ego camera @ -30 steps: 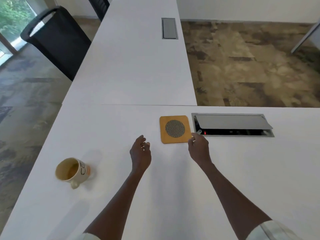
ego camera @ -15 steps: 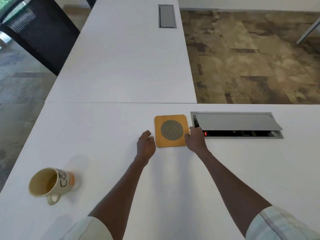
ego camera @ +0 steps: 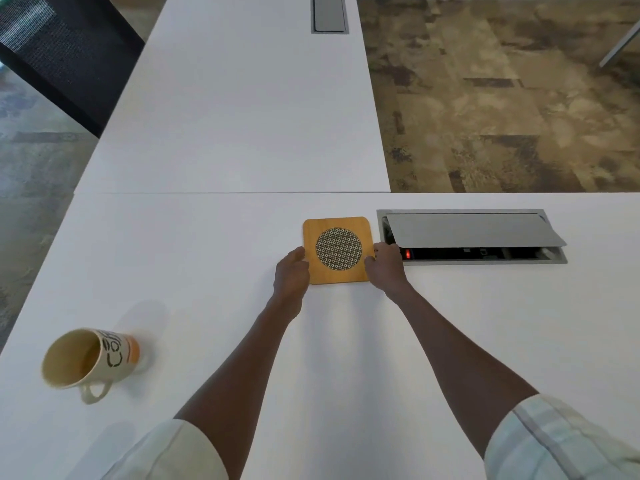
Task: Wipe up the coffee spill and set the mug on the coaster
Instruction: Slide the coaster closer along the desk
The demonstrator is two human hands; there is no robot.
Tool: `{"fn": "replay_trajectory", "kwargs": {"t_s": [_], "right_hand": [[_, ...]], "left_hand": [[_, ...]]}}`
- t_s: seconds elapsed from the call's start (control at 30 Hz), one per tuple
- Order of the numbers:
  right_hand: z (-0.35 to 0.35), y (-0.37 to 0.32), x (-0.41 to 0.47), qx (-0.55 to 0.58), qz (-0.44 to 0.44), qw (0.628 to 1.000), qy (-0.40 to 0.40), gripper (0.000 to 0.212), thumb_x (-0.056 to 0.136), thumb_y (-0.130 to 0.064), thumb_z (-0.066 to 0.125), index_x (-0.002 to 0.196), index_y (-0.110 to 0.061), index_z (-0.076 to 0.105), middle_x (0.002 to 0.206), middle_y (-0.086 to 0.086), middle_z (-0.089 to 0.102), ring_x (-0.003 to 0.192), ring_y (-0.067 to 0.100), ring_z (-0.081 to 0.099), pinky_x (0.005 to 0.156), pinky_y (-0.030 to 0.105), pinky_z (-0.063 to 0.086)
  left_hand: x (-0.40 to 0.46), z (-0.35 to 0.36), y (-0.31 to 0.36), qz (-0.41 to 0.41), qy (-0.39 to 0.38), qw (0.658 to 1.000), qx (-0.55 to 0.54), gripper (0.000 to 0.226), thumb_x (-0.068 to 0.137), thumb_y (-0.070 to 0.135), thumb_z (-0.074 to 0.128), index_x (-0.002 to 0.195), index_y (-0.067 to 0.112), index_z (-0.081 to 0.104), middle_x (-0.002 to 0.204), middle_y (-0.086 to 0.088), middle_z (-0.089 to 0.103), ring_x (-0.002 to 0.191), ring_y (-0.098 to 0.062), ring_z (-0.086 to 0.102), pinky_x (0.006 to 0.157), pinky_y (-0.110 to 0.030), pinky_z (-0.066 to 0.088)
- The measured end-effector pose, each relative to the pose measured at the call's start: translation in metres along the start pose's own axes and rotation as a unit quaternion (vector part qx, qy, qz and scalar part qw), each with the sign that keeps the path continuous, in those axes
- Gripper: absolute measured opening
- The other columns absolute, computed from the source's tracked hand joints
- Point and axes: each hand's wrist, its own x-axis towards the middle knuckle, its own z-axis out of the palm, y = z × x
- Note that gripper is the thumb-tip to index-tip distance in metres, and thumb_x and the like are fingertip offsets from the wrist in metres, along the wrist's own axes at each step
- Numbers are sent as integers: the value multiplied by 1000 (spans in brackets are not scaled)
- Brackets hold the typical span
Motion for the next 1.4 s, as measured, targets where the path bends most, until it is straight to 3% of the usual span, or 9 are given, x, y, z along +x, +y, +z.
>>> {"fn": "replay_trajectory", "kwargs": {"t_s": [0.17, 0.27, 0.3, 0.4, 0.47, 0.7, 0.8, 1.17, 1.4], "right_hand": [[-6, 0, -13, 40, 11, 999, 6, 27, 93, -3, 48, 117, 6, 55, 125, 18, 44, 104, 33, 55, 73, 30, 43], [-12, -1, -29, 72, 2, 997, 26, 13, 89, -2, 48, 95, -8, 58, 102, 7, 47, 83, 22, 51, 64, 26, 41], [-14, -1, -36, 77, -2, 996, 34, 13, 88, -2, 48, 93, -8, 59, 99, 7, 50, 84, 21, 53, 65, 27, 44], [-19, -1, -63, 87, -7, 995, 50, 33, 88, -3, 51, 120, 1, 58, 121, 17, 58, 113, 28, 57, 94, 42, 51], [-19, 0, -84, 95, -10, 994, 57, 38, 89, -5, 53, 126, 0, 56, 123, 17, 60, 113, 27, 59, 98, 41, 49], [-4, 23, -155, 98, -7, 994, 52, 36, 89, -8, 54, 124, -3, 58, 117, 15, 62, 109, 25, 60, 98, 42, 49], [4, 37, -182, 100, 5, 994, 40, 35, 89, -8, 54, 124, -3, 59, 115, 14, 62, 107, 25, 60, 97, 42, 49], [25, 73, -244, 92, 42, 995, -1, 35, 89, -6, 54, 124, -2, 58, 111, 14, 62, 107, 28, 58, 98, 45, 47], [36, 86, -260, 81, 65, 994, -33, 37, 88, -6, 54, 125, 0, 57, 114, 18, 61, 108, 29, 59, 99, 43, 48]], "left_hand": [[-12, -8, 1, 6, -13, 998, -68, 35, 83, -2, 44, 77, 17, 72, 78, 5, 70, 84, -18, 58, 87, -36, 47], [-28, -12, 3, 10, -3, 994, -110, 39, 92, -7, 43, 88, 15, 75, 89, 3, 73, 87, -16, 64, 94, -37, 52], [-35, -14, 4, 13, -3, 993, -117, 39, 93, -7, 43, 90, 13, 75, 92, 1, 74, 89, -15, 65, 95, -37, 53], [-63, -24, 4, 19, 1, 991, -133, 41, 94, -7, 45, 88, 17, 77, 91, 3, 76, 88, -11, 69, 93, -35, 54], [-84, -31, -2, 16, 12, 990, -140, 45, 96, -6, 45, 84, 23, 78, 89, 7, 77, 88, -6, 71, 91, -32, 55], [-149, -48, -34, 9, 39, 990, -139, 34, 100, 0, 47, 106, 19, 74, 107, 2, 77, 103, -10, 70, 85, -25, 54], [-171, -51, -49, 9, 46, 991, -122, 34, 101, 0, 46, 112, 18, 73, 112, 1, 76, 107, -11, 69, 92, -29, 53], [-217, -58, -104, -11, 52, 997, -63, 56, 100, 3, 45, 82, 45, 79, 90, 17, 78, 88, -1, 69, 92, -32, 53], [-229, -59, -125, -18, 23, 999, -15, 34, 86, 14, 47, 86, 31, 76, 85, 10, 73, 87, -14, 62, 86, -37, 50]]}}
